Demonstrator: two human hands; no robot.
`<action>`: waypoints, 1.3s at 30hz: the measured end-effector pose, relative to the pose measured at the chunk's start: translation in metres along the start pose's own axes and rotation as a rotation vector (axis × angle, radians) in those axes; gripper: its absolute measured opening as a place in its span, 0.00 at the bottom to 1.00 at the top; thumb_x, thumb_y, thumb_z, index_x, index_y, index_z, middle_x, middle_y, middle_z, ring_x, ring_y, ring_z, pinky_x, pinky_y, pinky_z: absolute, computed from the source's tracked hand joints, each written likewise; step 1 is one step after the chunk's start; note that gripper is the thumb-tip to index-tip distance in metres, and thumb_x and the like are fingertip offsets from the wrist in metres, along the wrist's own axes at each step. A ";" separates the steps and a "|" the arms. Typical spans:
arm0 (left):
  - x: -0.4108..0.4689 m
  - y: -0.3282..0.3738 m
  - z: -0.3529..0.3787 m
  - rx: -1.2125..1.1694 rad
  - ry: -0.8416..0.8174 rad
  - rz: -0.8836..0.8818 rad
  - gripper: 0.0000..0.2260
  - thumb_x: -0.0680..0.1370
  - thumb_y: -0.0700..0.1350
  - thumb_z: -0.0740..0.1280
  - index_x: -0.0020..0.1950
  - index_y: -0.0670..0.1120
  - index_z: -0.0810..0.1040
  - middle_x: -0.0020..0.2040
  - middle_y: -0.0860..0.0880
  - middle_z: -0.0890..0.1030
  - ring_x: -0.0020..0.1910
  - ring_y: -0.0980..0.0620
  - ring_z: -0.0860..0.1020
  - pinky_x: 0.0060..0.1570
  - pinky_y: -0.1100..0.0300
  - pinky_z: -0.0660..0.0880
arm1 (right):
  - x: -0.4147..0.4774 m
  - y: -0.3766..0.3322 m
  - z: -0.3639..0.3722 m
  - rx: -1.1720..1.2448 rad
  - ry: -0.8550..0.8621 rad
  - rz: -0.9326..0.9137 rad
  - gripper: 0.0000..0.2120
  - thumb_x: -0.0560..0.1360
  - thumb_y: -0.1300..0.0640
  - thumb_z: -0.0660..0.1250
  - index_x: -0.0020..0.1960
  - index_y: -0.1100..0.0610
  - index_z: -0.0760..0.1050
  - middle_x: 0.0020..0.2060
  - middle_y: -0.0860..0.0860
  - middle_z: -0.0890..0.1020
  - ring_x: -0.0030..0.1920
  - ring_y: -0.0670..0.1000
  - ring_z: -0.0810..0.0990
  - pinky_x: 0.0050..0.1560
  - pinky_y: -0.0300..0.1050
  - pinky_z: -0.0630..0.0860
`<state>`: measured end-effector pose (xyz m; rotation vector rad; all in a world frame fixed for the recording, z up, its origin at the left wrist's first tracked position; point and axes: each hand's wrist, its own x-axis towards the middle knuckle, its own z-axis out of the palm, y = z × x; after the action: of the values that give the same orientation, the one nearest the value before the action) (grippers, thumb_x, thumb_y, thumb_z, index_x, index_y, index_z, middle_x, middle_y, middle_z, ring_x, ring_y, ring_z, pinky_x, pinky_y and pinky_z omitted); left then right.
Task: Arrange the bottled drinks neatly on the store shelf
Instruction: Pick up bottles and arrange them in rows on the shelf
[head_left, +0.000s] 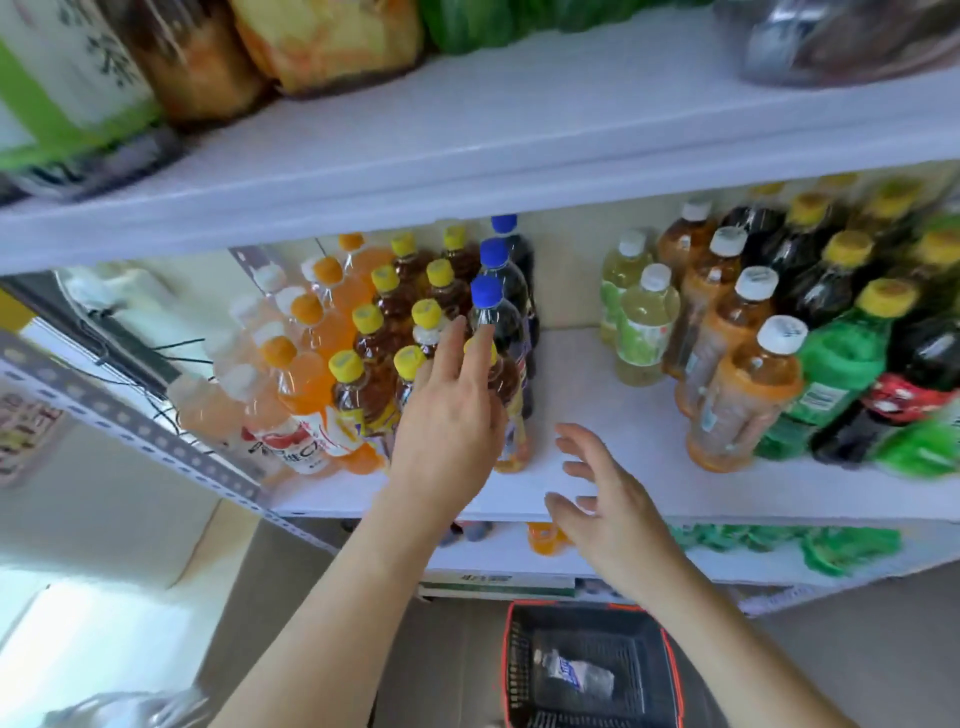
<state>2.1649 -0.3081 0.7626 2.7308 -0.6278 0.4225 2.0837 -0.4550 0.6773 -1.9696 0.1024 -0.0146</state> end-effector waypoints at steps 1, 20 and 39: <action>0.010 -0.003 0.002 0.070 -0.063 0.014 0.28 0.76 0.38 0.64 0.76 0.39 0.63 0.70 0.38 0.70 0.59 0.35 0.74 0.57 0.49 0.69 | 0.010 -0.004 0.005 0.003 0.000 -0.012 0.31 0.77 0.58 0.69 0.74 0.44 0.59 0.66 0.40 0.70 0.64 0.41 0.70 0.61 0.43 0.73; 0.032 -0.038 -0.043 -0.663 -0.013 0.079 0.13 0.76 0.58 0.63 0.42 0.50 0.76 0.28 0.53 0.76 0.27 0.55 0.74 0.28 0.55 0.70 | -0.011 -0.020 0.037 0.439 0.190 0.145 0.32 0.60 0.48 0.81 0.60 0.40 0.71 0.50 0.50 0.84 0.47 0.59 0.83 0.41 0.52 0.83; 0.017 0.046 -0.038 -1.244 0.078 -0.432 0.09 0.81 0.40 0.62 0.43 0.37 0.74 0.29 0.50 0.68 0.26 0.56 0.67 0.23 0.65 0.65 | -0.099 -0.025 -0.089 0.934 0.030 0.120 0.36 0.61 0.54 0.83 0.66 0.48 0.75 0.56 0.65 0.81 0.49 0.68 0.83 0.43 0.49 0.82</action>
<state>2.1505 -0.3400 0.8133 1.5592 -0.1361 -0.0145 1.9815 -0.5196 0.7384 -1.0285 0.1925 -0.0104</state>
